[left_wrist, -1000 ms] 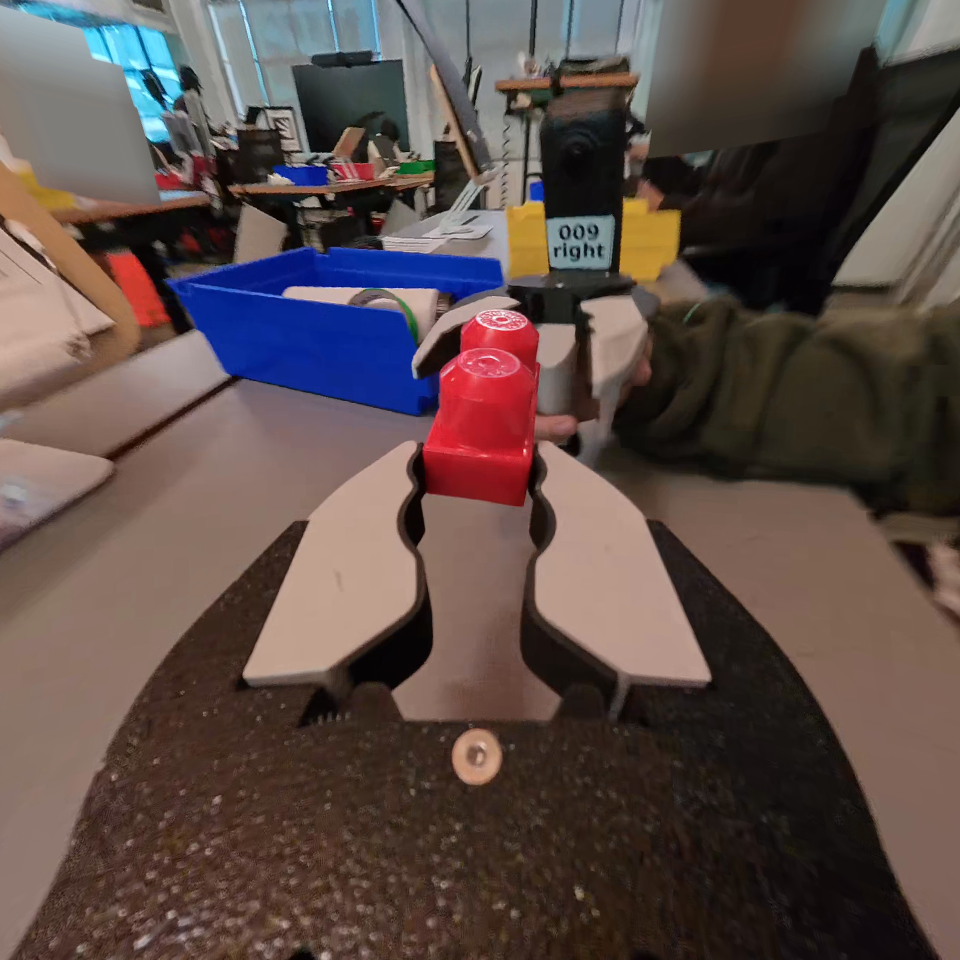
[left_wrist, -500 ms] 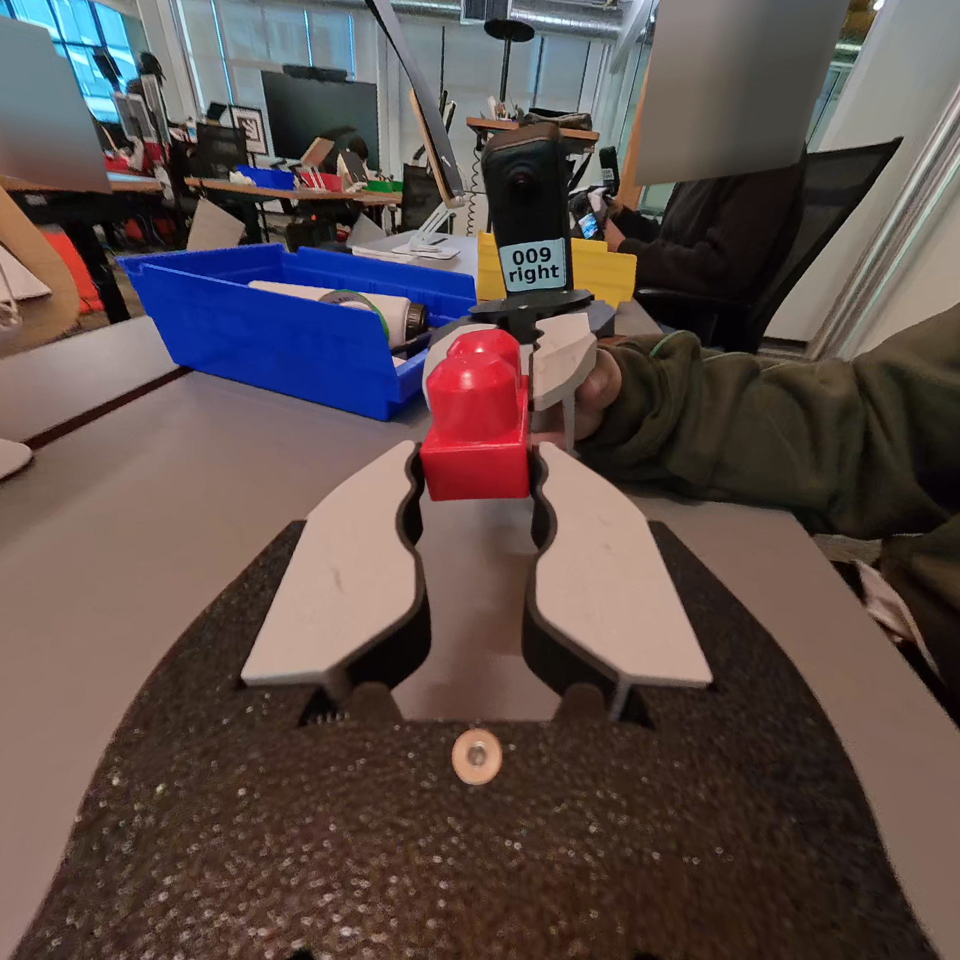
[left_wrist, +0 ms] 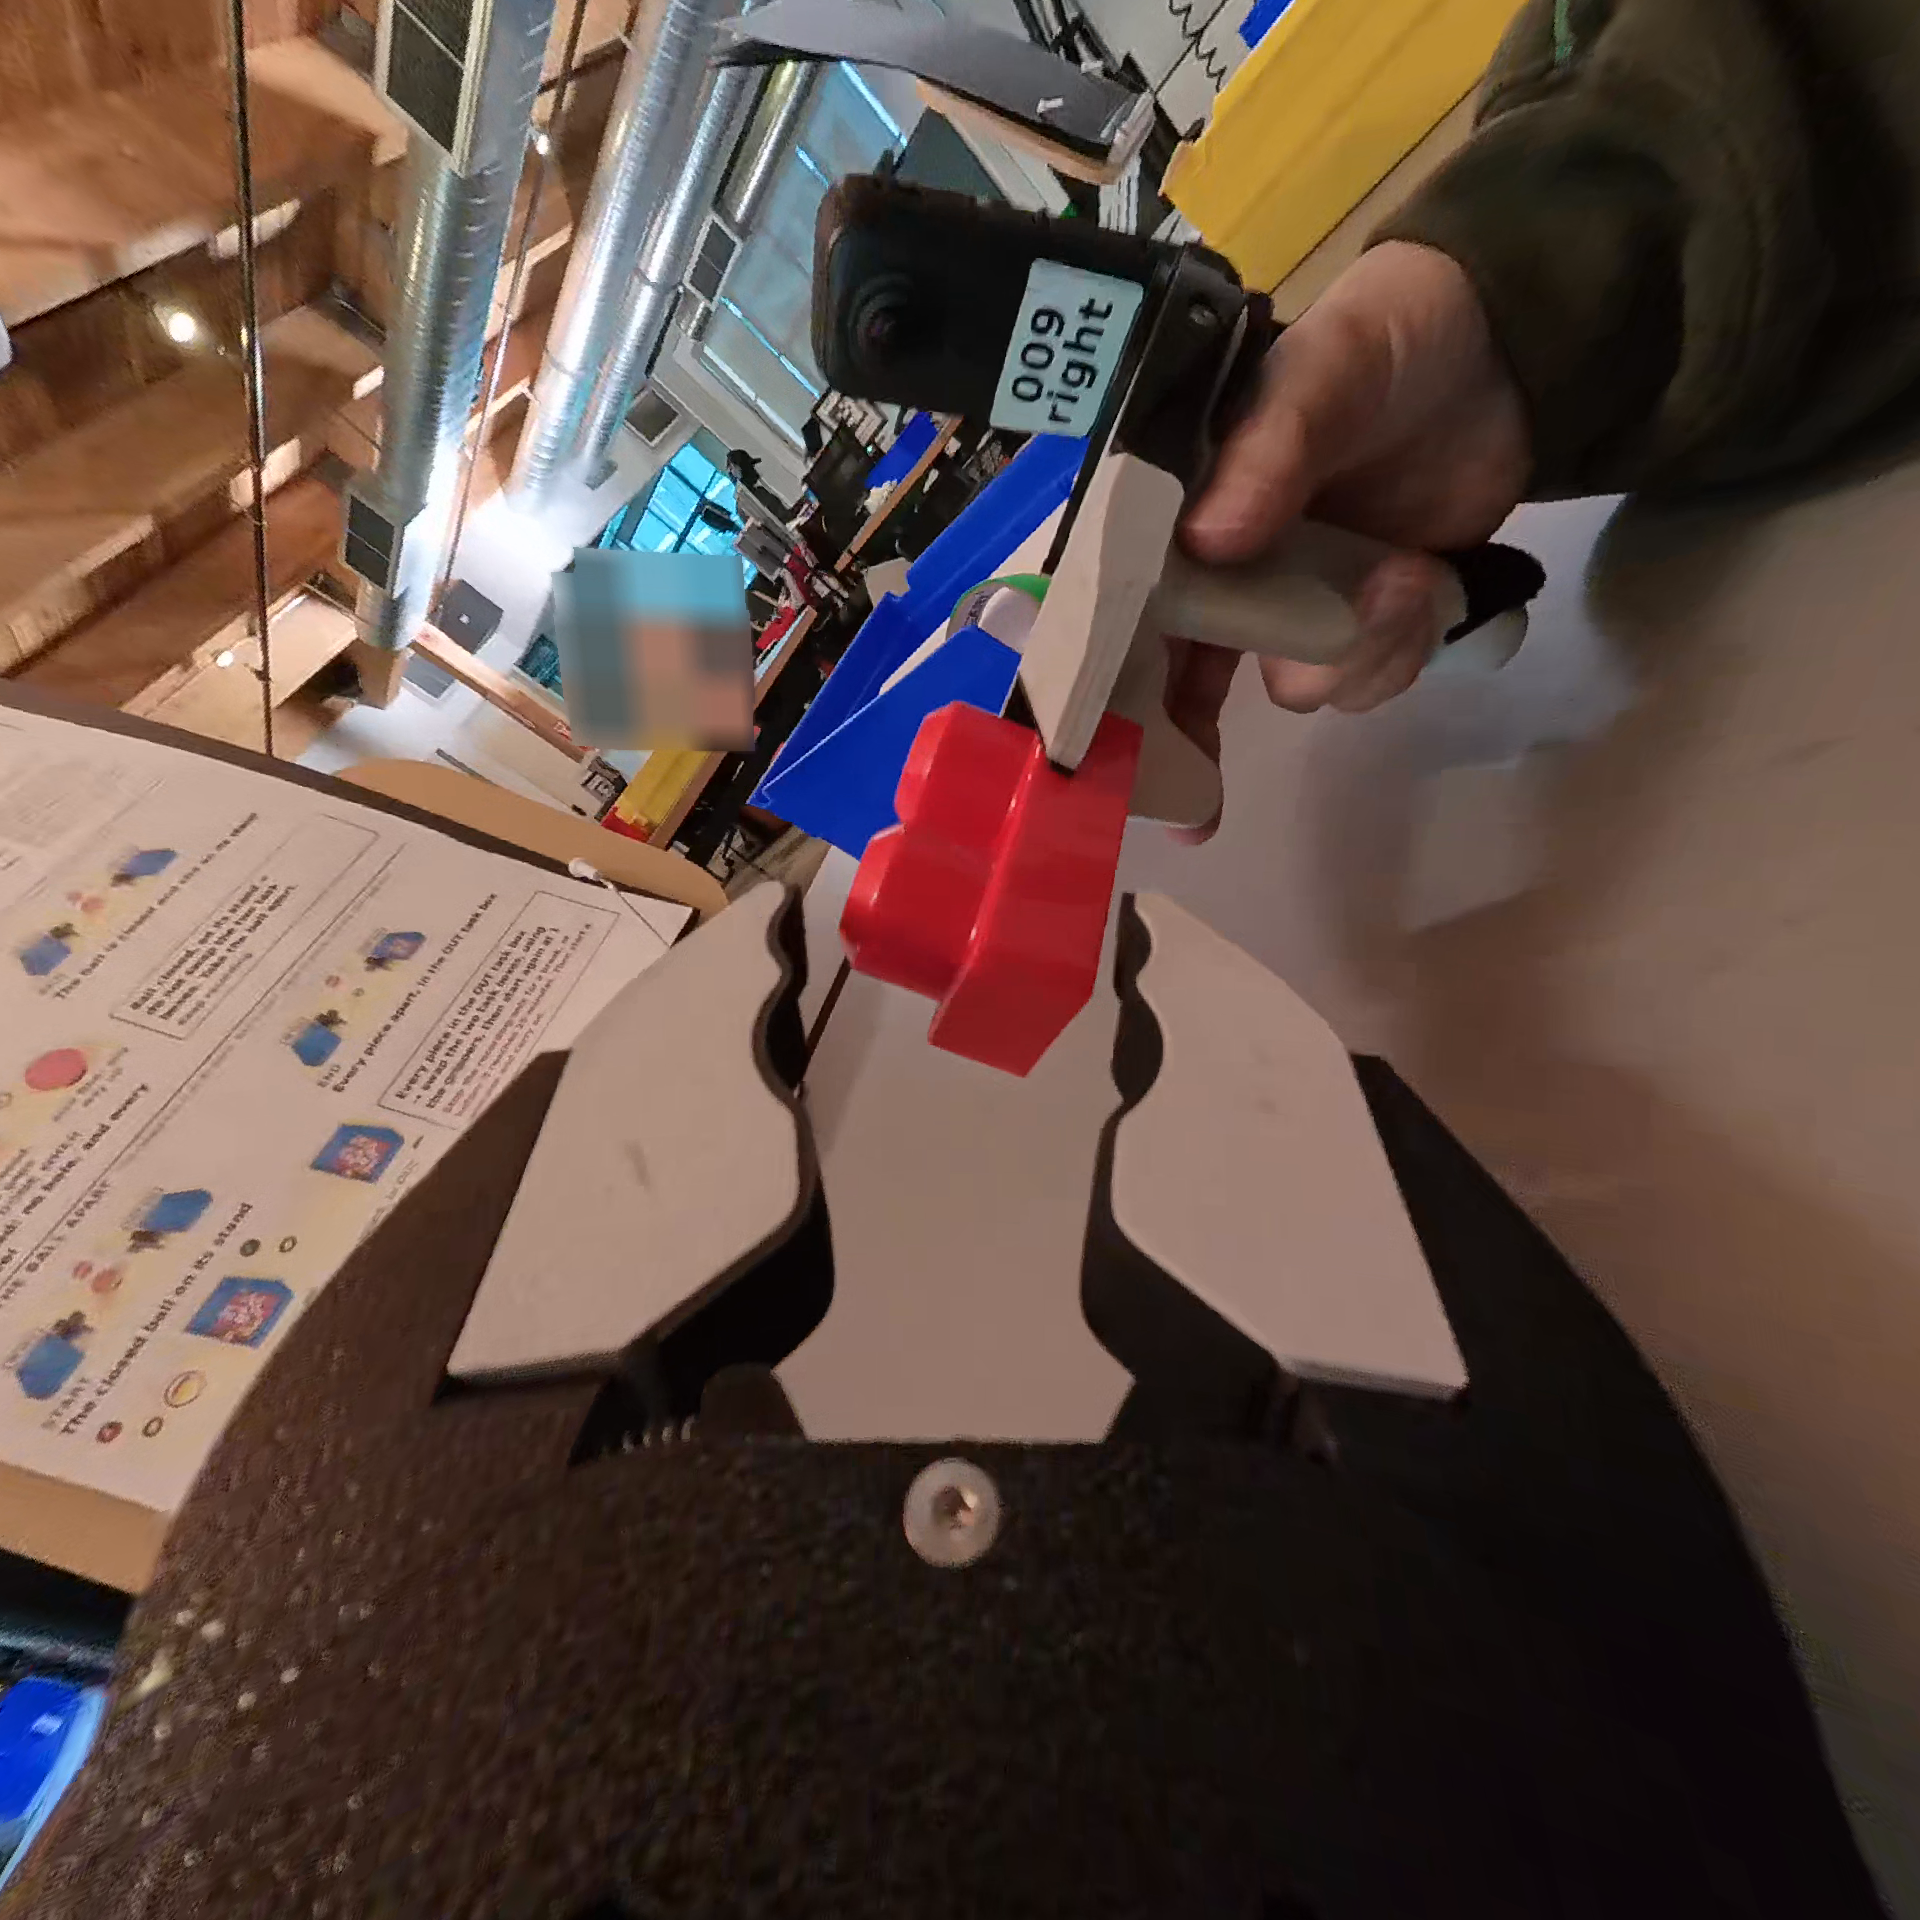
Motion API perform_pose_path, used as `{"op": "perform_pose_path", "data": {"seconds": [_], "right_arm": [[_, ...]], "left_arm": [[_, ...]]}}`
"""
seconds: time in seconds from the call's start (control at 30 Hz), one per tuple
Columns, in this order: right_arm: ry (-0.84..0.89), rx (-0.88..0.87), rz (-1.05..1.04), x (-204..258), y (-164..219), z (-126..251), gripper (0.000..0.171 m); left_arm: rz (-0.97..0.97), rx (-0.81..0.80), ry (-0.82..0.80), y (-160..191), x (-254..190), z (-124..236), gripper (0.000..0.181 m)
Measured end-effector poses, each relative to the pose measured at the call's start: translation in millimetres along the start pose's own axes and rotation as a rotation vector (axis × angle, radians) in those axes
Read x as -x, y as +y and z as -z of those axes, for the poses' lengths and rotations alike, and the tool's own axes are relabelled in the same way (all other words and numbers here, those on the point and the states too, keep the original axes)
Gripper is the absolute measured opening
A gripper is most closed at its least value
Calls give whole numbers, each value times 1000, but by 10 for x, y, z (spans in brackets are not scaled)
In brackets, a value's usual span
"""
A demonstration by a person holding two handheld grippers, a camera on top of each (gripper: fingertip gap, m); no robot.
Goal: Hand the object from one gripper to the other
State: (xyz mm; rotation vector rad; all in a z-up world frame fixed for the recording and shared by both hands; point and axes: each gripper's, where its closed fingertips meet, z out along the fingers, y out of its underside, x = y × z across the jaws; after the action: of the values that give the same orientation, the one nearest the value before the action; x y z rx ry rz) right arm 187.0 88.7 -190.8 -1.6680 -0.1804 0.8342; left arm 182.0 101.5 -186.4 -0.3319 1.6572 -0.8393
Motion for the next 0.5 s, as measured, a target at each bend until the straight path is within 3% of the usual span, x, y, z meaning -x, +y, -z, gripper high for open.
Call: {"op": "perform_pose_path", "data": {"seconds": [0.23, 0.37, 0.5], "right_arm": [[-13, -8, -11, 7, 18, -17, 35], [116, -111, 123, -95, -144, 66, 69], [126, -173, -49, -170, -220, 105, 80]], "left_arm": [[88, 11, 50, 32, -32, -6, 48], [267, -18, 26, 22, 90, 34, 49], [465, -81, 75, -5, 129, 92, 48]]}}
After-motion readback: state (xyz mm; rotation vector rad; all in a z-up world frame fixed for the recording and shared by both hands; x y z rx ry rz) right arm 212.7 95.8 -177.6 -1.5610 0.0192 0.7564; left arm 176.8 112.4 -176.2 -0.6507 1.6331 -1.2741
